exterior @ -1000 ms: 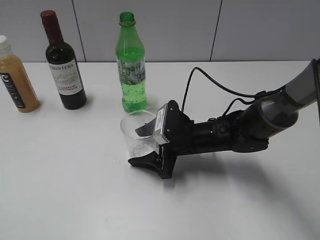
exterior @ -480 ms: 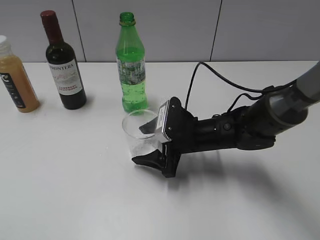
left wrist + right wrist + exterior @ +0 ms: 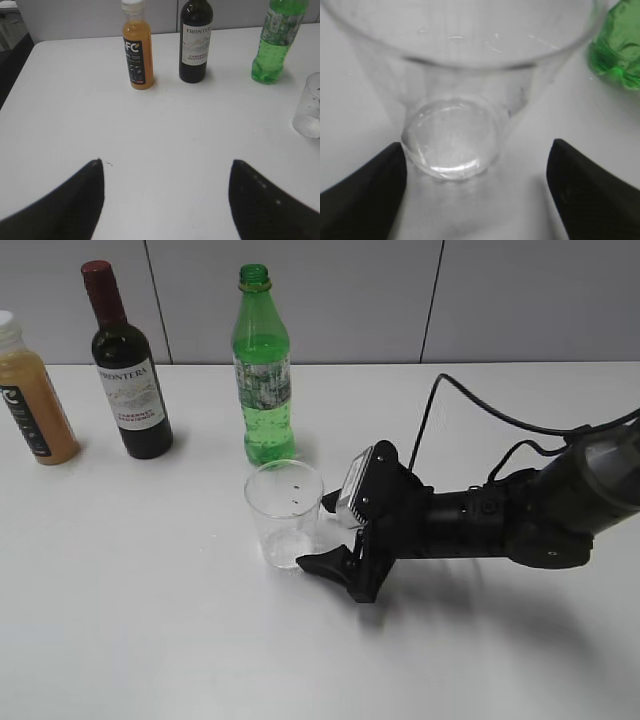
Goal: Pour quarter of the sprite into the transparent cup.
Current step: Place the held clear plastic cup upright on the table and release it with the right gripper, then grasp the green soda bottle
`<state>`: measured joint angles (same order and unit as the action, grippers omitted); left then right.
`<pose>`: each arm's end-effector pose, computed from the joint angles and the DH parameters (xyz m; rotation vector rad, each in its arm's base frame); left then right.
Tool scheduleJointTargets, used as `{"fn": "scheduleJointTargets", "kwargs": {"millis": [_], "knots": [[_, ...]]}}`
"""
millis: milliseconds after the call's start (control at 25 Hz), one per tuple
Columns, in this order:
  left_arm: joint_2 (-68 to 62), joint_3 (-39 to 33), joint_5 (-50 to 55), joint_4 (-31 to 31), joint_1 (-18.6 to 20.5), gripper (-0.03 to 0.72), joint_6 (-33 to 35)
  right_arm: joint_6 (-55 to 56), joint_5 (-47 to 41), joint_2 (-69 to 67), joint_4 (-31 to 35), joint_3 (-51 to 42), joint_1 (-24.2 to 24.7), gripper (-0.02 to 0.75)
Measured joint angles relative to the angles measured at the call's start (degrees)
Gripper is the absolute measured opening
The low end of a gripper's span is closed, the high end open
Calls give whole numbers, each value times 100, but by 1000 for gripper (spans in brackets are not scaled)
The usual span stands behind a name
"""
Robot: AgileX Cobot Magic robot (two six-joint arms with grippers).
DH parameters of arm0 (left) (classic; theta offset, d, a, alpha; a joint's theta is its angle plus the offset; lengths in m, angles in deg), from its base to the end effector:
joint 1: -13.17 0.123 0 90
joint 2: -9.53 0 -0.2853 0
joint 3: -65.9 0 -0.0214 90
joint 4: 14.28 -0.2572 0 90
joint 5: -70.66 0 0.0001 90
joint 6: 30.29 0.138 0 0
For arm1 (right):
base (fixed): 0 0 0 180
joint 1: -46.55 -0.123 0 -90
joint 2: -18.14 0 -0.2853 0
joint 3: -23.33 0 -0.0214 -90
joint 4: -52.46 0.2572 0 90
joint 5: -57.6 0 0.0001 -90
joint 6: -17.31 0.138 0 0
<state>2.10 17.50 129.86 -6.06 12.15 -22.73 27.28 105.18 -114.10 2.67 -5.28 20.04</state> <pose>0.0419 -0.0177 0.2646 0.1547 1.9949 -0.0974 0.3134 0.2432 0.0318 -1.2728 1.7152 0.6313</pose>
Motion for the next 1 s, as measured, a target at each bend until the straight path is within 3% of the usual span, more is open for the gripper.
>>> {"fn": "scheduleJointTargets", "kwargs": {"millis": [200, 360, 600, 840, 1000], "knots": [[0, 0, 0, 0, 0, 589, 0, -132, -231, 409, 236, -402, 64, 680], [0, 0, 0, 5, 0, 589, 0, -570, -350, 806, 1107, -781, 64, 680], [0, 0, 0, 5, 0, 589, 0, -2073, -494, 1547, 3788, -1308, 64, 678], [0, 0, 0, 5, 0, 589, 1, -3959, -314, 2150, 7414, -1445, 70, 667], [0, 0, 0, 5, 0, 589, 1, -4593, 374, 2447, 8843, -1455, 70, 658]]}}
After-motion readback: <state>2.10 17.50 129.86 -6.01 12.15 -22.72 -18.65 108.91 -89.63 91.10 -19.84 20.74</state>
